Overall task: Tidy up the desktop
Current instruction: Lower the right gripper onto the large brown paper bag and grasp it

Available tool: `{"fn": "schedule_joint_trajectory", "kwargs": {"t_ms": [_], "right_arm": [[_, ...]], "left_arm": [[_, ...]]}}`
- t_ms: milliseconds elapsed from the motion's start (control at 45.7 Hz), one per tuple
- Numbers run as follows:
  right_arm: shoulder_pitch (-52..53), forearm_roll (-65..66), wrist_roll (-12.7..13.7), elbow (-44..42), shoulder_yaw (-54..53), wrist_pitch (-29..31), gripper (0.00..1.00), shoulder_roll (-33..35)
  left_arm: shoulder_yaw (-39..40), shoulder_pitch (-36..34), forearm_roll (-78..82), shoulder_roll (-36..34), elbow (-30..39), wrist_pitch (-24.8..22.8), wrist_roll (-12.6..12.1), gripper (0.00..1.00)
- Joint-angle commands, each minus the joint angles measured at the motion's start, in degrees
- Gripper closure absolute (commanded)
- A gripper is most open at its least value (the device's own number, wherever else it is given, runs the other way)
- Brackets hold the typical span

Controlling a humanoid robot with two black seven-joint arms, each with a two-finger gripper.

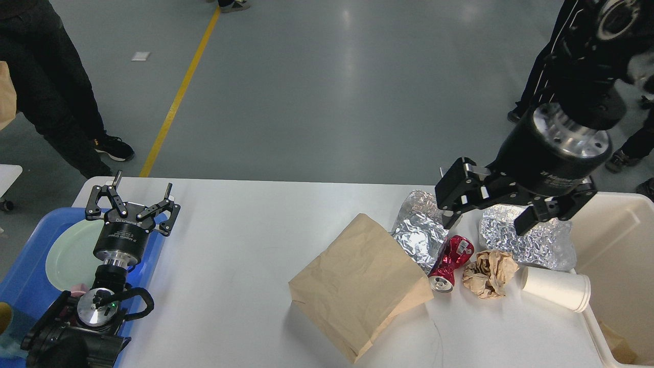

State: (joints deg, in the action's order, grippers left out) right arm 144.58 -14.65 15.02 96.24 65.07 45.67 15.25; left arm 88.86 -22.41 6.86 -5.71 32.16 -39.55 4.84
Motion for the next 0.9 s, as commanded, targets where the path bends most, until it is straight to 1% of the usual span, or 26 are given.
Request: {"fn": "schedule_joint_trajectory", "kwargs": {"t_ms": [0, 109, 197, 372, 460, 526, 723, 876], "right_arm": [[-8.0, 0.0, 0.2, -0.3, -5.6, -8.0, 0.06, -1.0], [-14.6, -0.1, 0.2, -0.5, -11.8, -13.5, 0.06, -3.0], [-20.8, -0.8, 0.3, -1.7, -14.3, -18.0, 0.06, -3.9], [-32.8, -8.2, 0.6, -4.7, -14.8, -26.3, 0.04, -4.1], [-37.5, -10.0, 0.6, -4.7, -14.9, -32.4, 0.03, -4.1], [-41.6, -9.9, 0.5, -5.1, -15.5, -36.3, 0.01, -4.3], [-53.3, -10.0, 0.5, -10.9, -20.3, -39.1, 0.01, -4.5], [-58.3, -10.0, 0.5, -14.5, -24.6, -40.7, 0.02, -4.5]], "left_arm": [[0.0, 0.0, 0.0, 0.0, 0.0, 0.0, 0.0, 0.04], [0.0, 0.0, 0.0, 0.0, 0.0, 0.0, -0.1, 0.04], [0.0, 0.0, 0.0, 0.0, 0.0, 0.0, 0.0, 0.04], [0.0, 0.0, 0.0, 0.0, 0.0, 0.0, 0.0, 0.04], [0.0, 0.0, 0.0, 0.0, 0.0, 0.0, 0.0, 0.04], [0.0, 0.0, 0.0, 0.0, 0.0, 0.0, 0.0, 0.04], [0.0, 0.0, 0.0, 0.0, 0.0, 0.0, 0.0, 0.04], [0.0, 0.0, 0.0, 0.0, 0.0, 0.0, 0.0, 0.04]]}}
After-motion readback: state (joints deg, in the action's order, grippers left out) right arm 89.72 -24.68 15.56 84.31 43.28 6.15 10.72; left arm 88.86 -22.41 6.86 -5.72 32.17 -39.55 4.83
